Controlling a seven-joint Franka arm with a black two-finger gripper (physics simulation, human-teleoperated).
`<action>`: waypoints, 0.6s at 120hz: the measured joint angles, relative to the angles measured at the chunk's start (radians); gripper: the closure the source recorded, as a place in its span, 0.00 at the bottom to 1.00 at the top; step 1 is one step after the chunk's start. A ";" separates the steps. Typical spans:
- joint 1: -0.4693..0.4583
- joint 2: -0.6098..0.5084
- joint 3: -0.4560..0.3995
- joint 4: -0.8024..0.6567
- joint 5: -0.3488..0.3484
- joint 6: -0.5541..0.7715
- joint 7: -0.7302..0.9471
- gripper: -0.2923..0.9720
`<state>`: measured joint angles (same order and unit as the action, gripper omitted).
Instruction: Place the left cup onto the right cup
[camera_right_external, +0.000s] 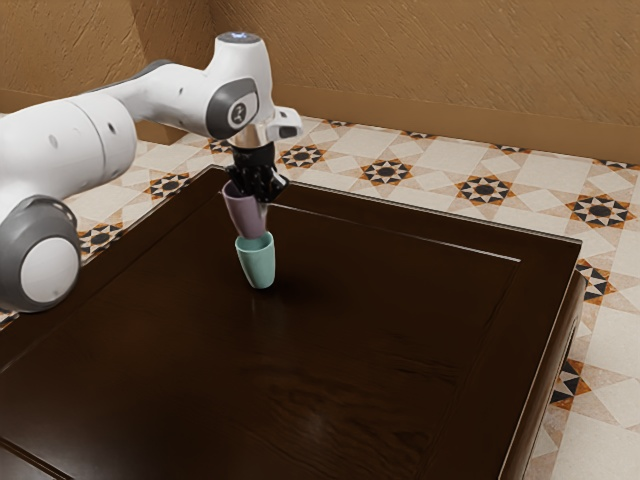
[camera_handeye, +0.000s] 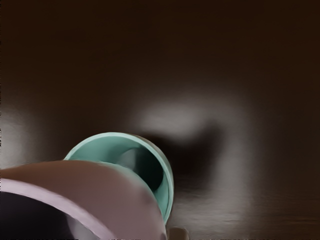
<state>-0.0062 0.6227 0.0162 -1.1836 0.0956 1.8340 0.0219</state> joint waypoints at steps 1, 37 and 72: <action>0.000 -0.001 0.001 -0.004 -0.001 0.000 0.000 0.85; 0.000 -0.024 0.008 -0.074 -0.025 0.005 -0.005 0.85; 0.000 -0.015 0.008 -0.055 -0.023 0.018 -0.007 0.85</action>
<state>-0.0061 0.6072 0.0240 -1.2391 0.0728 1.8518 0.0152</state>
